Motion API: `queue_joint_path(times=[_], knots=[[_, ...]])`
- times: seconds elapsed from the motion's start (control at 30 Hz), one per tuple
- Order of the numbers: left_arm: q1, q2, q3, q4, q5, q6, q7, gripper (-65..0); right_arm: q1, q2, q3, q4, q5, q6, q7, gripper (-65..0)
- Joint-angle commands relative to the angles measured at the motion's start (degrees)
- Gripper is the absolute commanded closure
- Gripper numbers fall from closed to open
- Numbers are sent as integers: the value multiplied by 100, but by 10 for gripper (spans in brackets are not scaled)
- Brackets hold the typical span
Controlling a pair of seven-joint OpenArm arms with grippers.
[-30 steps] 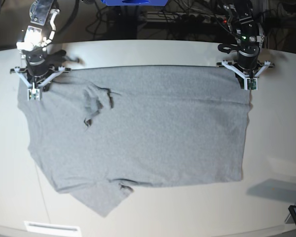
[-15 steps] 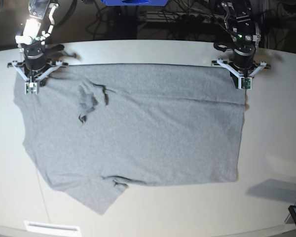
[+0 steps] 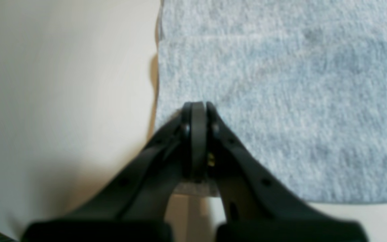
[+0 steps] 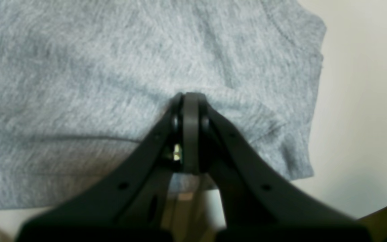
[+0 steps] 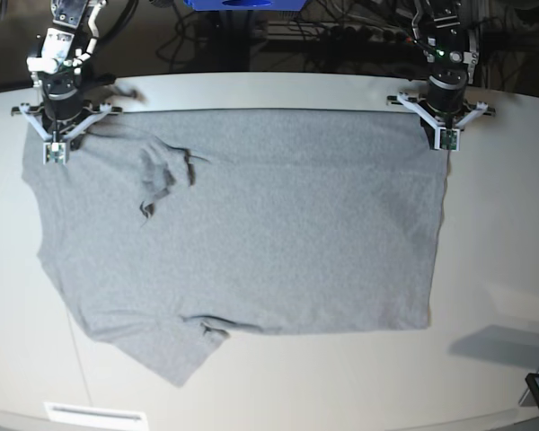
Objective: Fold the T-shirt properly
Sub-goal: 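Hold the shoulder corners with both grippers and pull the shirt flat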
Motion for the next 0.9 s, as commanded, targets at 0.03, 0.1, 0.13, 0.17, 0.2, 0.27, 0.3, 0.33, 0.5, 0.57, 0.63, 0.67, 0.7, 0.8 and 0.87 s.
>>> queue_joint_path(times=[0.03, 0.1, 0.13, 0.17, 0.2, 0.27, 0.3, 0.33, 0.5, 0.57, 0.63, 0.67, 0.7, 0.8, 0.87], knots=[[111, -23, -28, 122, 82, -23, 245, -2, -142, 1, 48, -61, -230, 16, -710, 0], [164, -14, -28, 158, 82, -23, 245, -2, -142, 1, 48, -61, -230, 16, -710, 0], [172, -14, -28, 166, 82, -23, 245, -2, -142, 1, 48, -61, -230, 16, -710, 0], [164, -14, -28, 184, 82, -23, 245, -2, -142, 1, 48, -61, -230, 16, -710, 0], [164, -14, -28, 184, 82, -23, 245, -2, -142, 10, 48, -61, -230, 16, -710, 0], [164, -14, -28, 237, 73, -23, 245, -2, -142, 10, 48, -44, -230, 16, -710, 0], [172, -14, -28, 290, 73, -23, 245, -2, -142, 10, 48, -17, -230, 16, -719, 0], [172, -14, -28, 325, 73, -23, 245, -2, -142, 10, 48, 0, -230, 16, -719, 0], [164, -14, -28, 386, 73, -23, 254, -2, -142, 18, 48, 255, -230, 16, -1044, 0], [164, -14, -28, 386, 73, -23, 254, -2, -142, 18, 48, 352, -230, 16, -1070, 0], [155, -14, -28, 386, 73, -23, 254, -2, -142, 18, 48, 405, -230, 16, -1070, 0], [155, -14, -28, 386, 73, -23, 254, -2, -142, 18, 48, 431, -230, 16, -1070, 0], [146, -14, -28, 386, 73, -23, 254, -2, -142, 18, 48, 431, -230, 16, -1070, 0], [137, -14, -37, 386, 73, -23, 254, -2, -125, 18, 39, 431, -230, 16, -1070, 0], [137, -14, -37, 395, 73, -23, 254, -2, -107, 27, 39, 431, -230, 16, -1053, 0]])
